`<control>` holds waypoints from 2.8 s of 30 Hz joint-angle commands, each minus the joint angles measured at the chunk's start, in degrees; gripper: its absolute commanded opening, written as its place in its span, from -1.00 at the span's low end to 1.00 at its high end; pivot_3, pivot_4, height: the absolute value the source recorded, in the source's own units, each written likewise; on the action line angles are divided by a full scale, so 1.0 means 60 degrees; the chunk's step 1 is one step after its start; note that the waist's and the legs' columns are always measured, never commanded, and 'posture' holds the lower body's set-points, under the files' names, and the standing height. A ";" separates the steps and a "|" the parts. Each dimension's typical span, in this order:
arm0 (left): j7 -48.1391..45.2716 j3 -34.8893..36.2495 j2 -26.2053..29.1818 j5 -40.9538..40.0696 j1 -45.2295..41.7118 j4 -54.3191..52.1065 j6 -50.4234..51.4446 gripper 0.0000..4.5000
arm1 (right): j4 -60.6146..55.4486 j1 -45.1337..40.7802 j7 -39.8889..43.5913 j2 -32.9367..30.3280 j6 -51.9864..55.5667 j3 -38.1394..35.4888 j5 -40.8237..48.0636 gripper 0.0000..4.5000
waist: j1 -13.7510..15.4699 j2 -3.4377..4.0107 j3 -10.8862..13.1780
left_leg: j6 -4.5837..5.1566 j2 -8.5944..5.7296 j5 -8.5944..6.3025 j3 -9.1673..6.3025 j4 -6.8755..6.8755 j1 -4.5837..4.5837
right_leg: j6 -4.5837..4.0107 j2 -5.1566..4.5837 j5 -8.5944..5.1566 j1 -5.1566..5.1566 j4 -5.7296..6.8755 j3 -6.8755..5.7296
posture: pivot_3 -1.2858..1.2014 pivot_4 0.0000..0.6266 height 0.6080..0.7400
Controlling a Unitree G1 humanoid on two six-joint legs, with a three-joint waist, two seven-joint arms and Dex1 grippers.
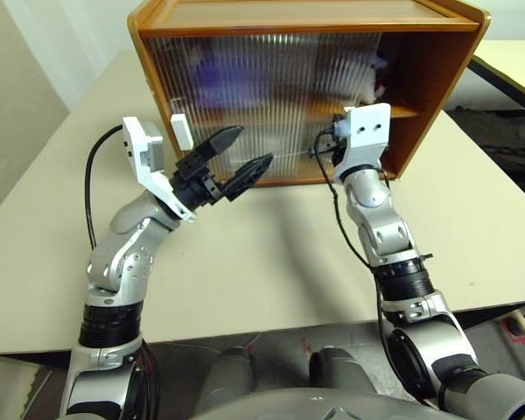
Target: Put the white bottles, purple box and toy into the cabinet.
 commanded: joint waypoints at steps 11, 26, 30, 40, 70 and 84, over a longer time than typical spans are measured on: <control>-0.0086 -0.0115 -0.0014 0.0078 -0.0050 0.0071 -0.0046 1.00 | 0.0241 -0.0028 -0.0658 -0.0189 0.0624 -0.0981 0.0106 -0.98 | -0.0009 0.0000 0.0000 | 0.0009 0.0000 0.0005 0.0000 0.0000 0.0000 | 0.0000 0.0001 0.0000 0.0000 0.0000 0.0001 | 0.11 -1.00 1.00; -0.0125 -0.0162 -0.0026 0.0077 -0.0081 0.0072 -0.0029 1.00 | 0.1417 -0.0431 -0.1820 -0.0899 0.0223 -0.1595 -0.0113 -0.98 | -0.0070 0.0000 -0.0001 | 0.0014 -0.0002 0.0008 0.0001 -0.0001 0.0000 | 0.0000 0.0004 -0.0002 0.0001 -0.0003 0.0005 | 0.11 -1.00 1.00; -0.0146 -0.0170 -0.0032 0.0081 -0.0081 0.0076 -0.0030 1.00 | 0.1601 -0.0458 -0.1880 -0.1028 0.0078 -0.1635 -0.0086 -0.98 | -0.0124 0.0000 0.0000 | 0.0016 -0.0003 0.0009 0.0001 -0.0001 -0.0001 | 0.0001 0.0003 -0.0002 0.0001 -0.0004 0.0006 | 0.11 -1.00 1.00; -0.0180 -0.0235 -0.0104 0.0117 -0.0129 0.0162 -0.0083 1.00 | 0.1899 -0.0394 -0.2093 -0.1422 -0.0155 -0.1752 -0.0161 -0.98 | -0.0224 0.0000 0.0000 | 0.0019 -0.0007 0.0011 -0.0001 0.0001 -0.0003 | 0.0005 0.0001 -0.0002 0.0003 -0.0003 0.0008 | 0.10 -1.00 1.00; 0.1389 0.0593 -0.1345 0.1517 0.2375 0.1102 -0.2592 1.00 | -0.2046 0.5519 0.4992 -0.2389 -0.3108 -0.1858 0.3678 0.99 | -0.0229 -0.0008 0.0000 | -0.0034 0.0003 -0.0020 0.0012 -0.0005 0.0103 | 0.0022 -0.0002 -0.0034 0.0085 -0.0014 0.0022 | 0.09 -1.00 1.00; 0.4962 0.1926 -0.2145 0.4426 0.4702 0.2413 -0.5723 1.00 | -0.0656 0.5787 0.5473 -0.2330 -0.4237 -0.2202 0.4025 0.99 | -0.0150 -0.0050 -0.0009 | -0.0045 0.0009 -0.0027 0.0024 -0.0010 0.0118 | -0.0102 -0.0035 -0.0104 0.0103 -0.0027 0.0008 | 0.08 -1.00 1.00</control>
